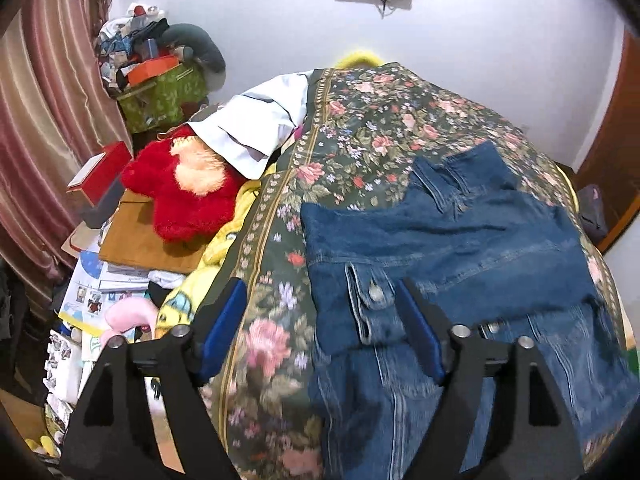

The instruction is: Fold large clothes

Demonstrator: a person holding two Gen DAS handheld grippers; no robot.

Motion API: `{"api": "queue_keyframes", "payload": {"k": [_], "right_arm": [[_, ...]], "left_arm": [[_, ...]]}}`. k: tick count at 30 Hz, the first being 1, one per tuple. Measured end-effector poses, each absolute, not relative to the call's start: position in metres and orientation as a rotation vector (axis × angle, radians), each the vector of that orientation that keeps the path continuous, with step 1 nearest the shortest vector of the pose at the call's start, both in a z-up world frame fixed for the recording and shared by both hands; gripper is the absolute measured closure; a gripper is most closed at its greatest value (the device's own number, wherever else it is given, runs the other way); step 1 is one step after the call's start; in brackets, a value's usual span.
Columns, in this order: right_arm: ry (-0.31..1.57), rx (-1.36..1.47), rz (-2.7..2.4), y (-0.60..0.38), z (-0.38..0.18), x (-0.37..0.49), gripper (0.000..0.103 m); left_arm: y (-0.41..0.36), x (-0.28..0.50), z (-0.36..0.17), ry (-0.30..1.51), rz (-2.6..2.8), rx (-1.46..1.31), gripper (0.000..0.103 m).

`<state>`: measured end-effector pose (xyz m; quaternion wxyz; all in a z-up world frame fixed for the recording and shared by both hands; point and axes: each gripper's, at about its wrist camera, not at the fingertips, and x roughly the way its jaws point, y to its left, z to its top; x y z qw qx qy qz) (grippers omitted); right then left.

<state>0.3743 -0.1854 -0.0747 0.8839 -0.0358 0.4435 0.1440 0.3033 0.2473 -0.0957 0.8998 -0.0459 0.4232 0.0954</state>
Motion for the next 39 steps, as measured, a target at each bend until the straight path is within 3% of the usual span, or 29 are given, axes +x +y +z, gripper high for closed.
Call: {"api": "queue_keyframes", "payload": {"k": [9,18,26,28,31,32,33,34,35,39], "right_arm": [[0.99,-0.015,0.321,-0.184,-0.109,0.315,0.011],[1.19,0.117,0.316,-0.194,-0.18,0.289,0.011],[1.215,0.231,0.377,-0.191,-0.2,0.282,0.011],[1.209,0.226,0.406,-0.186,-0.202,0.282,0.015],[1.197,0.221,0.436,-0.178,-0.199,0.286,0.04],[1.193,0.223,0.46,-0.174,-0.198,0.288,0.053],[1.187,0.225,0.472,-0.172,-0.196,0.289,0.064],[1.179,0.231,0.484,-0.17,-0.194,0.29,0.067],[1.168,0.235,0.494,-0.168,-0.193,0.291,0.073],[1.083,0.211,0.511,-0.16,-0.176,0.298,0.086]], "left_arm": [[0.252,0.242,-0.129,0.936,0.204,-0.196,0.025],[0.256,0.207,-0.222,1.143,0.172,-0.399,0.025],[0.237,0.193,-0.283,1.256,0.138,-0.53,0.025],[0.232,0.19,-0.294,1.26,0.108,-0.613,0.03],[0.223,0.189,-0.296,1.25,0.087,-0.657,0.042],[0.22,0.189,-0.294,1.247,0.061,-0.658,0.054],[0.219,0.19,-0.29,1.246,0.065,-0.65,0.057],[0.217,0.191,-0.284,1.236,0.079,-0.628,0.064],[0.216,0.192,-0.276,1.218,0.101,-0.605,0.08],[0.217,0.199,-0.235,1.108,0.121,-0.553,0.083]]}}
